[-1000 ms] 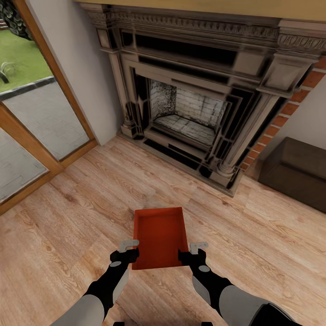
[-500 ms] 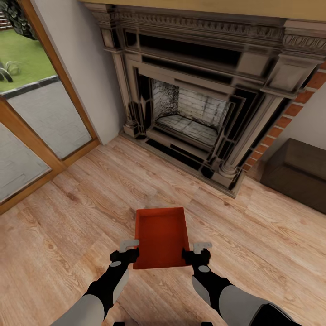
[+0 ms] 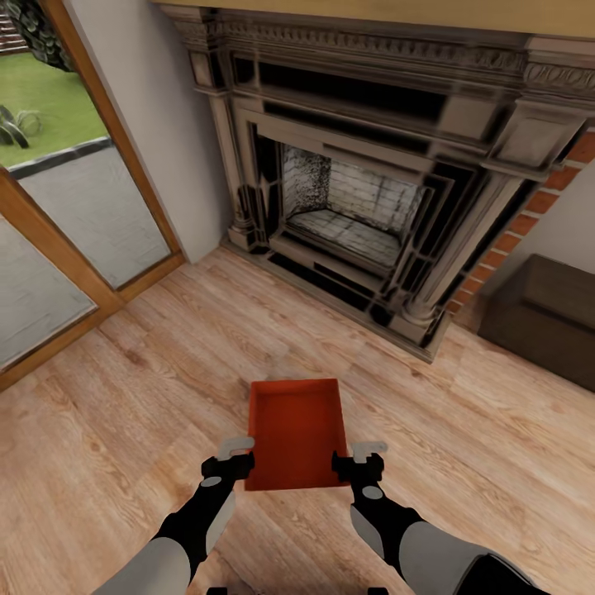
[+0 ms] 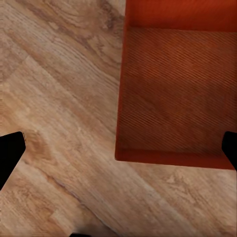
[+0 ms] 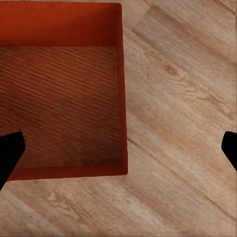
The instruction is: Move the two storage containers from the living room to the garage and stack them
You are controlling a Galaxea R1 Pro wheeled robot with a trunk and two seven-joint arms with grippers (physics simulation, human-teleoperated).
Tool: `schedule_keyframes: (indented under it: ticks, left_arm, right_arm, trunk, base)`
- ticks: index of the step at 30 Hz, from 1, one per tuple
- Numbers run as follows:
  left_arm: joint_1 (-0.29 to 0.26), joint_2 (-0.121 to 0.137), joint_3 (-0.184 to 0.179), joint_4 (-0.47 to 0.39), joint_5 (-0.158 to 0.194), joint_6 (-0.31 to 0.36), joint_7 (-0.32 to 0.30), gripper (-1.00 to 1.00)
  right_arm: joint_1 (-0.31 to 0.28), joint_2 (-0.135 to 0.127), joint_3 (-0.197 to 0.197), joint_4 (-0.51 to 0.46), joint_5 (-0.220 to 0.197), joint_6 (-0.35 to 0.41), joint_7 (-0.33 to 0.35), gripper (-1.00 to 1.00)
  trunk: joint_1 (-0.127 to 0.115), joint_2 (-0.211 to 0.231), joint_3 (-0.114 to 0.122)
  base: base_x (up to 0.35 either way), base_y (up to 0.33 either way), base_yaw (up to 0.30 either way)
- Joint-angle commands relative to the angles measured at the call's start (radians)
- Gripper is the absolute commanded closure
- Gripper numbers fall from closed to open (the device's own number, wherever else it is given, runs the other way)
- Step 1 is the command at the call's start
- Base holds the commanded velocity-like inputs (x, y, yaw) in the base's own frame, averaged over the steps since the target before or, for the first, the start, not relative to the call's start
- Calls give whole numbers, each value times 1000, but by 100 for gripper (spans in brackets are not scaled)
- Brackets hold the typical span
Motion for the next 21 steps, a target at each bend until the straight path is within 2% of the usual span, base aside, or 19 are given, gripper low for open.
schedule_keyframes:
  ticks: [1, 6, 9, 21]
  left_arm:
    - [0, -1, 3, -1, 0, 3, 1, -100]
    - [0, -1, 3, -3, 0, 3, 1, -100]
    - [0, -1, 3, -5, 0, 3, 1, -100]
    - [0, -1, 4, -5, 0, 2, 1, -100]
  right_arm:
    - [0, 0, 9, 1, -9, -3, -4, -100]
    - [0, 0, 8, 1, -8, -3, -3, -100]
    - [0, 0, 8, 0, -8, -5, -4, -100]
    - [0, -1, -2, 11, -13, -6, -11, -100]
  trunk:
    - [0, -1, -1]
    - [0, -1, -3]
    - [0, -1, -3]
    - [0, -1, -3]
  base:
    - [0, 0, 238]
    - [0, 0, 271]
    - [0, 0, 135]
    - [0, 0, 13]
